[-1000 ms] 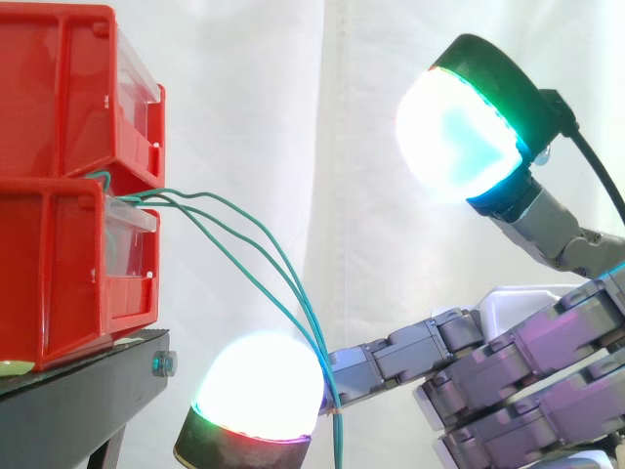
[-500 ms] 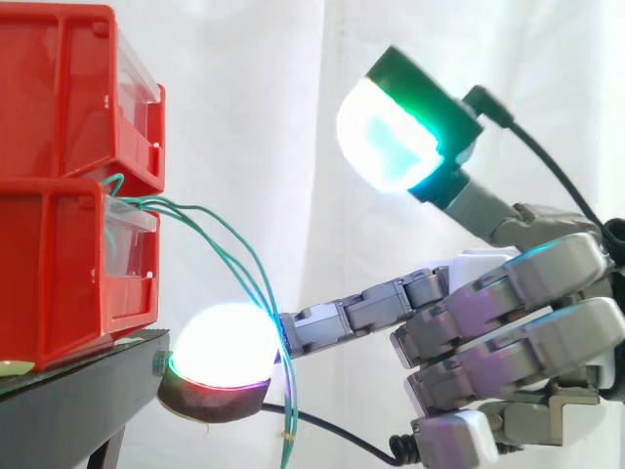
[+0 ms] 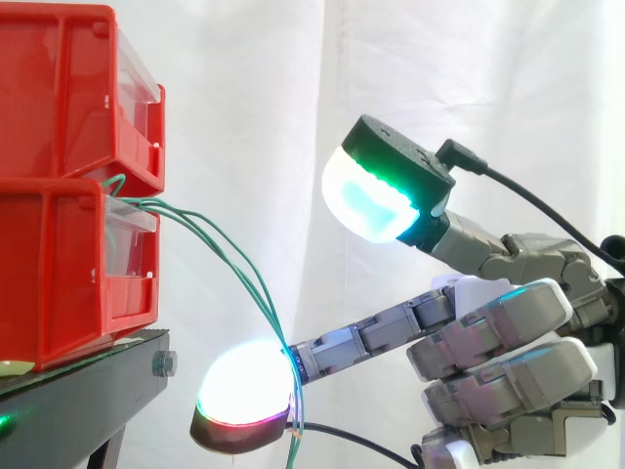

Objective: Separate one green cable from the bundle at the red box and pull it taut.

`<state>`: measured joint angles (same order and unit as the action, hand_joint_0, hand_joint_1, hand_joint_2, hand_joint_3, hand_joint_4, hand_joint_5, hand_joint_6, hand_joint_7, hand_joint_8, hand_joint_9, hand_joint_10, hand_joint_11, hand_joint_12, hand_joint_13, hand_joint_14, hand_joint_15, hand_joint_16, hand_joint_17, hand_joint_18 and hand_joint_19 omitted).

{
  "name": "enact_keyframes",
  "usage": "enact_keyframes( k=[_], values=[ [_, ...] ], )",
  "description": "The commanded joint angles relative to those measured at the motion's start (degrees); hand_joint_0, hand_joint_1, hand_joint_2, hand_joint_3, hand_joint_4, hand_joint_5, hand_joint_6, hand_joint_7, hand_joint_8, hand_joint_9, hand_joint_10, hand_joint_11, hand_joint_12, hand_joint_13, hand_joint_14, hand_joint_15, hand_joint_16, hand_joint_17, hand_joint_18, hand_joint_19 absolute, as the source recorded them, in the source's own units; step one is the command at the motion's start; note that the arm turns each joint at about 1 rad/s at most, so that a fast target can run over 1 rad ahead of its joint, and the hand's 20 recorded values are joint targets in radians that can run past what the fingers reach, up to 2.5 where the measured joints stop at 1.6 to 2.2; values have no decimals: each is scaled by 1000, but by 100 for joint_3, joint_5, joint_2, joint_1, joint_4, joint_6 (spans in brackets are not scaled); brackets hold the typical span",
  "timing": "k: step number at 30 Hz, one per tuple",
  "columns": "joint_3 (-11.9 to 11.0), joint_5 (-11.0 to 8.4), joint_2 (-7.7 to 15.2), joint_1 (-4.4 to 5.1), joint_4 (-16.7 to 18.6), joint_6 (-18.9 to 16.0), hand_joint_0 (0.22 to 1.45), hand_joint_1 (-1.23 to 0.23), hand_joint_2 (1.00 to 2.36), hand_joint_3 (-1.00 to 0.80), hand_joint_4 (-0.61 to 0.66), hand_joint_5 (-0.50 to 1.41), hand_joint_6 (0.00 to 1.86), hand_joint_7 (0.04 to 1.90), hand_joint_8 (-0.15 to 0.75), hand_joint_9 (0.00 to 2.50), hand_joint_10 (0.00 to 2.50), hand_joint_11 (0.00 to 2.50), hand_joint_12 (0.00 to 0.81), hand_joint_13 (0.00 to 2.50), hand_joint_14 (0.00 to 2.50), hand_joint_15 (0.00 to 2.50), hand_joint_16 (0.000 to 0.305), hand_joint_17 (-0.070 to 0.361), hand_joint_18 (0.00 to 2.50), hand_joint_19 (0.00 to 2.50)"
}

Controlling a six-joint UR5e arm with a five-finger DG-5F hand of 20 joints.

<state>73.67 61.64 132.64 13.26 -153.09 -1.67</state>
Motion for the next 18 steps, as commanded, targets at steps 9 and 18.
enact_keyframes(
  k=[9,18],
  values=[
    [-64,-460,-1,133,-116,123,371,-674,1000,-500,376,-118,502,731,407,2166,16,441,576,2208,17,544,90,202,2500,292],
    [-275,-627,-1,186,-784,0,371,-678,1000,-500,376,-117,502,733,408,2167,16,450,578,2206,19,550,90,202,2500,293]
  ],
)
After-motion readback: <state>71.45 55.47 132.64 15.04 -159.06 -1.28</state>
